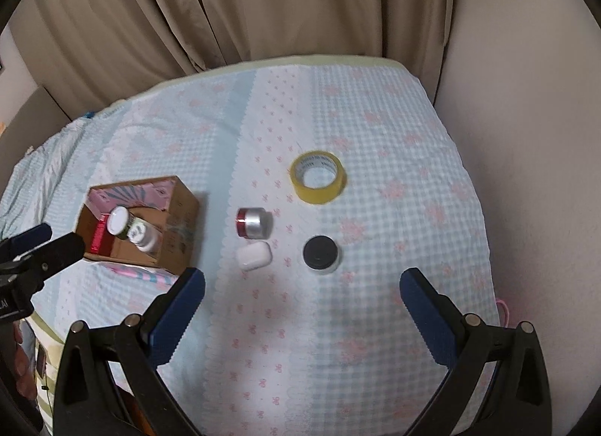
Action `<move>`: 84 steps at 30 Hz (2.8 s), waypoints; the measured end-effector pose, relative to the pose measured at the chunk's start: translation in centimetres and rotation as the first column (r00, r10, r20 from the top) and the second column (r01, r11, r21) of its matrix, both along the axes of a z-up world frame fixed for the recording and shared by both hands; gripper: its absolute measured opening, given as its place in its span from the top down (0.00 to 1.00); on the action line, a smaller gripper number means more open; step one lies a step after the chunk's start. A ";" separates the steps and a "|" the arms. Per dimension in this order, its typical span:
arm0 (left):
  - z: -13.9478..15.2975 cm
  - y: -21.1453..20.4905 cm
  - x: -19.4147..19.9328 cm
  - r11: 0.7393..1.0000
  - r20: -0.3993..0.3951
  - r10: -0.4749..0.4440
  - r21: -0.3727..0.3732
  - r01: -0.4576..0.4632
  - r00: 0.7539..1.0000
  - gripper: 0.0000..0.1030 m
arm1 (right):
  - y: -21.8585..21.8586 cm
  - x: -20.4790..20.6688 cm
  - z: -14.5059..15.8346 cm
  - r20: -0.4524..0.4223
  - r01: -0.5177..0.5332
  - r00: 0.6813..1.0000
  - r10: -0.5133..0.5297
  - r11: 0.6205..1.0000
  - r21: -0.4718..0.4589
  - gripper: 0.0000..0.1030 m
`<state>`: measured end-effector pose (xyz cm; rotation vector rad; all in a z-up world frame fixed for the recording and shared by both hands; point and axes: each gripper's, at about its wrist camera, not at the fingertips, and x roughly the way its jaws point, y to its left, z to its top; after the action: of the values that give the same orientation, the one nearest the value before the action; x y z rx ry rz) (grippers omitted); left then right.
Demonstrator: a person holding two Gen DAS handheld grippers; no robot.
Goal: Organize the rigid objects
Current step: 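Move both tools back toward the red-silver jar and black jar, then grasp red-silver jar with left tool while right tool grasps black-lidded jar, then carry both jars over the cardboard box, lower them in and open both tools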
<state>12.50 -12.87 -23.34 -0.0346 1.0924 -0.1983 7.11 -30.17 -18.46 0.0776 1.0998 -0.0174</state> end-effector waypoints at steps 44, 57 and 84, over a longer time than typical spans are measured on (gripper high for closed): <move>-25.8 -7.6 16.4 0.986 -0.243 -0.112 0.089 0.138 0.963 0.61 | -1.0 9.9 -22.3 -0.196 -0.093 0.977 0.085 0.995 -0.030 0.48; -17.4 -6.0 13.2 0.990 -0.126 -0.126 0.043 0.132 0.984 0.62 | -1.9 8.2 -16.3 -0.101 -0.011 0.995 0.009 1.000 -0.021 0.48; 4.6 21.9 4.3 0.997 0.109 0.080 -0.019 -0.079 0.991 0.62 | 17.3 6.6 6.5 0.136 -0.134 0.983 0.124 0.989 0.067 0.48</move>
<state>16.78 9.01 -18.75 -0.0797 0.9780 -0.1351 13.70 -12.87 -11.93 0.0742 0.9713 0.1437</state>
